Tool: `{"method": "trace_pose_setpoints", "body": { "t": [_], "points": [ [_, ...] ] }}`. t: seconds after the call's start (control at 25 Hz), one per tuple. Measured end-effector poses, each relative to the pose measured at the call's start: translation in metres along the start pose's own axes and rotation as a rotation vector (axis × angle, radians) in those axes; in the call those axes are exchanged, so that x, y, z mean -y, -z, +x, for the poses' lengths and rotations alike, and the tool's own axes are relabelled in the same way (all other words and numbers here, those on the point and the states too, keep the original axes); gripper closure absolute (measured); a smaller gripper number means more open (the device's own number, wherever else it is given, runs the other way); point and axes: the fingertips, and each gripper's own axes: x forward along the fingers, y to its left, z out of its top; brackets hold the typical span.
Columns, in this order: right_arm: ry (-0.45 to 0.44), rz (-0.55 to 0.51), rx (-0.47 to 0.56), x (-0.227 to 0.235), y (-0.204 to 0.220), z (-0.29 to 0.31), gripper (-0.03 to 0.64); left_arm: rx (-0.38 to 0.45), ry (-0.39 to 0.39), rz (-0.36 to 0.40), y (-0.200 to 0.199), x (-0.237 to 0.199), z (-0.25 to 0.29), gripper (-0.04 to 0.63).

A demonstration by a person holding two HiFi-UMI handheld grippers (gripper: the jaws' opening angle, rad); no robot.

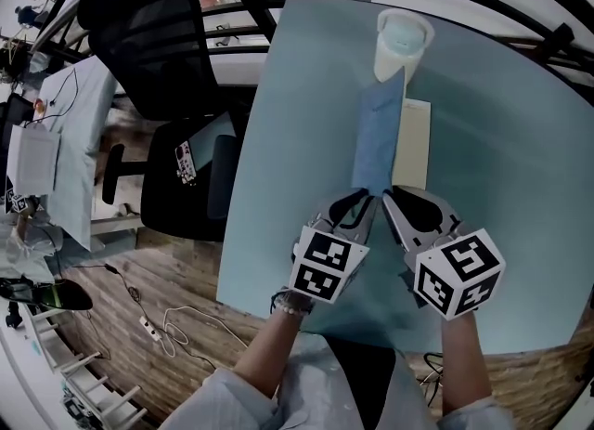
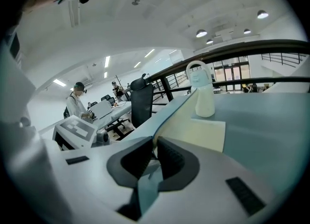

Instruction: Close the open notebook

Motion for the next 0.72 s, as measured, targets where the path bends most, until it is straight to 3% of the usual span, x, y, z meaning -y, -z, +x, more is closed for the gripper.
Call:
{"method": "trace_pose_setpoints", "body": {
  "t": [0.44,0.72],
  "points": [
    [0.104,0.091,-0.038,0.037,0.028,-0.016,0.594,0.038,0.017,-0.106,0.003,-0.012,-0.030,0.563],
    [0.199,0.104,-0.116,0.065,0.061,-0.017,0.593,0.088,0.025,-0.077,-0.008,-0.014,-0.044,0.565]
  ]
}}
